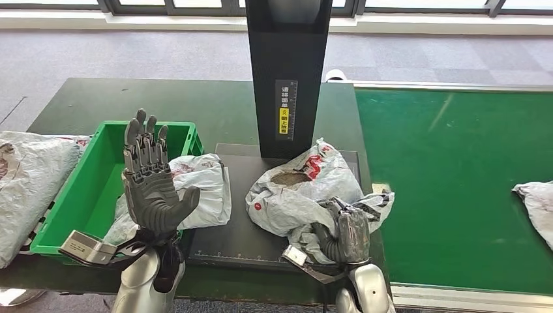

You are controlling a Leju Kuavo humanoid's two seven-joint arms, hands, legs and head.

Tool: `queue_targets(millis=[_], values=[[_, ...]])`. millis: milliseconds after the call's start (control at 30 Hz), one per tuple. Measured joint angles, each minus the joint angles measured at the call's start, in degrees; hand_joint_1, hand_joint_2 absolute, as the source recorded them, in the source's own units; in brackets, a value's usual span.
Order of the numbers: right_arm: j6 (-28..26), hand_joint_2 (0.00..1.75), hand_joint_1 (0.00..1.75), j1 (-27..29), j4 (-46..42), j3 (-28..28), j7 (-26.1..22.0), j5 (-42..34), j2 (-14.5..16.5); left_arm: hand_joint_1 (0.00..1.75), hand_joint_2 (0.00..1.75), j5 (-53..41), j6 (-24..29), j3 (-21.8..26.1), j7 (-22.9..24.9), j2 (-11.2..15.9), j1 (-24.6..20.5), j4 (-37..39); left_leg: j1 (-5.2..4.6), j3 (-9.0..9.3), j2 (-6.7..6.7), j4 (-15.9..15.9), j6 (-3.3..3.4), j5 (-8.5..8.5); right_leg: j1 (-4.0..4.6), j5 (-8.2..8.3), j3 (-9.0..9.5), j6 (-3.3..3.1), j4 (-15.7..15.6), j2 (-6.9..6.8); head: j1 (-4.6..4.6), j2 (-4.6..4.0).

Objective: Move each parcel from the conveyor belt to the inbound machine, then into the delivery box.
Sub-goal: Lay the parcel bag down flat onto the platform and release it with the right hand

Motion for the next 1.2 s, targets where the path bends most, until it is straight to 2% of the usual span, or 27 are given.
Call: queue_targets(millis=[67,133,267,400,633,800,1033,1200], values=[[0.4,0.87,0.00,-1.3,4.2,0.1,4.1,1.4,0.0,0.00,1.75,-0.7,-0.5,0.2,0.0,-0.4,0.0,-0.1,0.00,-0.01,-0.01,0.0,0.00,0.01,0.00,0.00,0.00,0.00,0.0,-0.04,0.00,0.00],[0.3,0.00,0.00,-2.3,7.1,0.4,5.4,0.8,0.1,0.00,1.75,-1.1,-0.7,0.2,0.0,-0.7,0.0,-0.3,0.00,0.00,-0.02,0.0,0.00,0.01,0.00,0.00,0.00,0.00,0.0,-0.06,0.00,0.00],[-0.2,0.00,0.00,-2.8,8.5,1.4,-0.3,-7.0,0.1,0.00,1.75,-1.7,-0.8,0.2,0.0,-1.1,0.4,-1.3,0.00,0.01,-0.01,0.0,0.00,0.01,-0.01,0.01,-0.01,0.00,0.0,-0.03,0.00,0.00],[-0.6,0.00,0.00,-1.3,3.1,1.6,-7.2,-14.0,0.1,0.00,1.75,-2.0,-1.2,0.2,0.0,-1.5,1.4,-2.3,-0.01,0.00,-0.01,0.0,0.00,-0.01,-0.02,0.00,-0.03,0.00,0.0,-0.03,0.00,0.00],[-0.7,0.00,0.00,0.6,-5.9,1.5,-12.2,-18.1,0.1,0.00,1.75,-2.0,-1.3,0.2,0.0,-1.7,1.6,-2.5,-0.01,0.01,0.00,0.0,0.01,-0.04,-0.03,0.00,-0.07,0.00,0.0,-0.01,0.00,0.00],[-0.7,0.00,0.00,1.8,-11.8,1.3,-18.2,-27.2,0.1,0.00,1.75,-2.1,-0.6,-0.1,0.0,-1.7,1.5,-2.4,-0.01,0.03,0.01,0.0,0.00,-0.03,-0.03,0.00,-0.06,0.00,0.0,0.02,0.00,0.00],[-0.7,0.00,0.00,2.7,-17.6,1.2,-19.5,-31.0,0.1,0.00,1.75,-2.2,0.1,-0.7,0.0,-1.7,1.4,-2.2,-0.01,0.04,0.04,0.0,0.00,-0.03,-0.03,0.00,-0.07,0.00,0.0,0.07,0.00,0.00],[-0.7,0.00,0.00,3.8,-23.0,1.2,-19.5,-34.6,0.1,0.00,1.75,-4.3,2.7,-1.3,0.0,-1.7,1.1,-1.7,-0.01,0.04,0.05,0.0,0.00,-0.04,-0.03,0.00,-0.09,0.00,0.0,0.08,0.00,0.00]])
